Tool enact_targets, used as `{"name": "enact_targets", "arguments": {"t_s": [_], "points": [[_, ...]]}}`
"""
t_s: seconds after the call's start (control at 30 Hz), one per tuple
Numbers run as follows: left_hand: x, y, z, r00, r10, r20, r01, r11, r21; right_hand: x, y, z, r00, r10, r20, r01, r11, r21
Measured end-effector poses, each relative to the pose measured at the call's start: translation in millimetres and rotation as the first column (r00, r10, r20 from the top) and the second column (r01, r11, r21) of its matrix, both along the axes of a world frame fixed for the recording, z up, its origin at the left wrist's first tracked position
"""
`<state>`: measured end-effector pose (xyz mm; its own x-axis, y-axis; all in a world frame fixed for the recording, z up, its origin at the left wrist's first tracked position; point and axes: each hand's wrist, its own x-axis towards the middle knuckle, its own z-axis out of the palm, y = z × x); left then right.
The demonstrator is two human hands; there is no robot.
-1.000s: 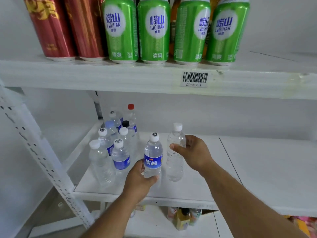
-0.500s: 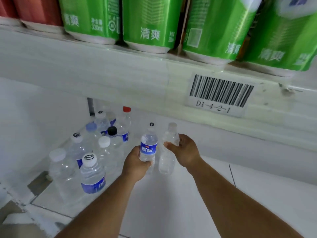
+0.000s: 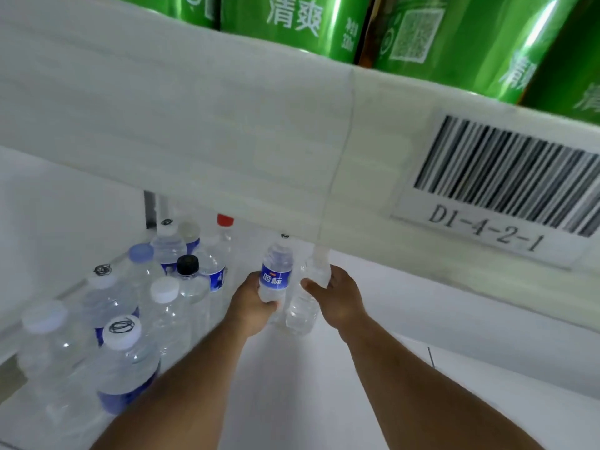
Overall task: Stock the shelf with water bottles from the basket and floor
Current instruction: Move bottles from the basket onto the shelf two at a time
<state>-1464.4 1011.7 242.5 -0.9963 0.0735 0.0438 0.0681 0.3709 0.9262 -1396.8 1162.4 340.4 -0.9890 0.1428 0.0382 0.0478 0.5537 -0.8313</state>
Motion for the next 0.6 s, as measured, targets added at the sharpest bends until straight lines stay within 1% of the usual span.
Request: {"name": "enact_targets", "arguments": {"t_s": [0.03, 0.07, 0.13, 0.23, 0.3, 0.37, 0.47, 0.53, 0.6], "points": [[-2, 1, -2, 1.0, -0.005, 0.004, 0.005, 1.0, -0.001, 4, -1, 3, 0.999, 0.014, 0.037, -0.014, 1.0, -0.02], [-2, 1, -3, 1.0, -0.009, 0.003, 0.009, 1.0, -0.003, 4, -1, 2, 0.999, 0.013, 0.041, -0.01, 0.998, -0.06], [-1, 1, -3, 1.0, -0.006, 0.004, 0.006, 1.0, -0.014, 2, 4, -2, 0.997, -0.031, 0.073, 0.042, 0.988, -0.147], [5, -2, -1, 0.999, -0.023, 0.026, 0.023, 1.0, -0.018, 3, 9, -11, 0.988, -0.122, 0.1, 0.13, 0.988, -0.082], [14, -4, 3, 0.998, -0.003, 0.065, 0.006, 0.998, -0.056, 4, 11, -18, 0.98, -0.166, 0.113, 0.173, 0.983, -0.055], [29, -6, 10, 0.995, 0.028, 0.094, -0.019, 0.995, -0.093, 10, 11, -23, 0.967, -0.189, 0.17, 0.191, 0.982, 0.005], [63, -9, 23, 0.996, -0.008, 0.09, 0.02, 0.991, -0.133, 34, 3, -24, 0.948, -0.224, 0.226, 0.219, 0.975, 0.047], [86, -15, 31, 0.993, -0.063, 0.102, 0.086, 0.968, -0.238, 60, -7, -22, 0.945, -0.23, 0.234, 0.211, 0.972, 0.104], [110, -26, 40, 0.983, -0.14, 0.115, 0.173, 0.913, -0.37, 89, -22, -20, 0.944, -0.218, 0.246, 0.18, 0.969, 0.169]]}}
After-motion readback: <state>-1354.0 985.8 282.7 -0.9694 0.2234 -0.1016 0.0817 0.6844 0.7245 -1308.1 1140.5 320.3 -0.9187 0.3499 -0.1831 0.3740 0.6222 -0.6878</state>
